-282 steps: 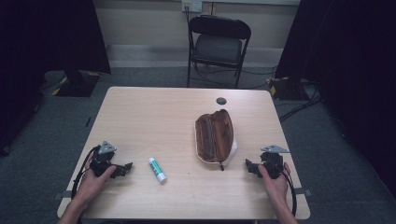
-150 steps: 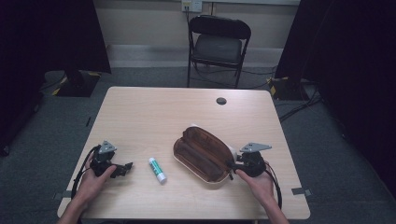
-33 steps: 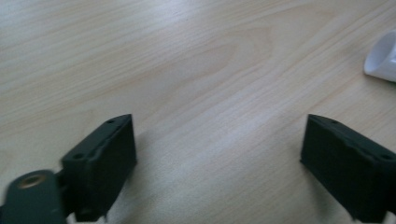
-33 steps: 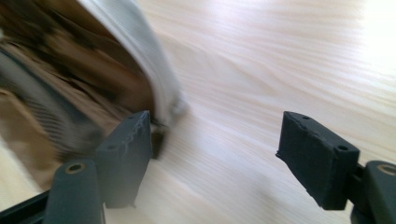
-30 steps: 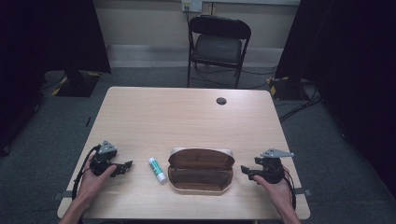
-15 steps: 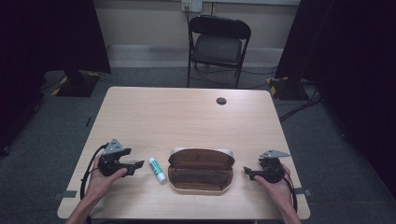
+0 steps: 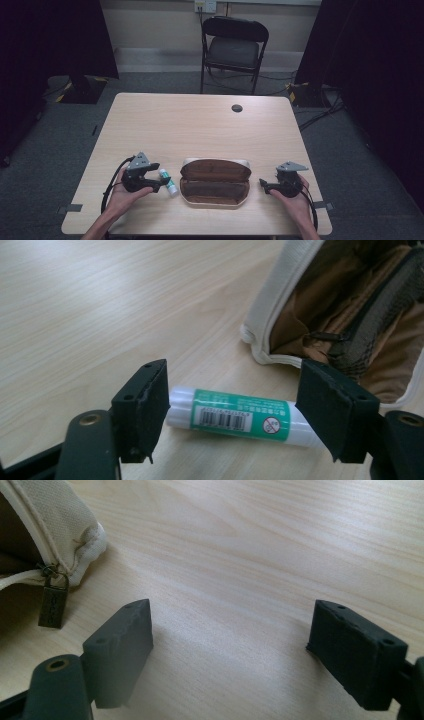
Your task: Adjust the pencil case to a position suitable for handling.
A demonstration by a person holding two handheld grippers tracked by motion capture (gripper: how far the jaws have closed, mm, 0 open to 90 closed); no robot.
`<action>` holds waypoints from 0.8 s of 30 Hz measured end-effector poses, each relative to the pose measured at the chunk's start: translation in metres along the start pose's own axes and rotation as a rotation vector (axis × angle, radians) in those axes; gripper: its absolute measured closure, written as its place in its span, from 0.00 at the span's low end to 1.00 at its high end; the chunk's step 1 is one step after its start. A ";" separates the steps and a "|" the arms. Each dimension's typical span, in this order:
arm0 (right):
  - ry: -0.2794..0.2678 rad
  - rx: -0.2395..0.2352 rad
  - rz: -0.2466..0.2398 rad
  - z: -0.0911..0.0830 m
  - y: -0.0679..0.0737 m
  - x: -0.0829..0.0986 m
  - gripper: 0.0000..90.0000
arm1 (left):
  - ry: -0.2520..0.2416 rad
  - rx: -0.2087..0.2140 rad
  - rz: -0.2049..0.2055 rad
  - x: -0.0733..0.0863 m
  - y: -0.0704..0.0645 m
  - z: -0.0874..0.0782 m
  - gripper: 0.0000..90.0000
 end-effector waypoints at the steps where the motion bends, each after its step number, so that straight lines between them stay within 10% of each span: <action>1: 0.000 0.000 0.000 0.000 0.000 0.000 0.19 | 0.000 0.009 0.002 0.000 -0.002 0.002 0.35; 13: -0.004 -0.001 -0.001 0.000 0.000 0.000 0.19 | 0.044 0.065 0.094 0.002 -0.010 0.017 0.30; 24: -0.003 -0.001 -0.001 0.000 0.000 0.000 0.19 | 0.042 0.084 0.072 0.001 -0.015 0.015 0.24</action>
Point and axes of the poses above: each handheld gripper's, and its own axes: z roughly forward along the jaws, x roughly out of its underside, y roughly to its left, the point moved 1 cm from there along z, roughly forward along the jaws, and after that the axes turned 1 degree about -x, right-handed, at the moved point
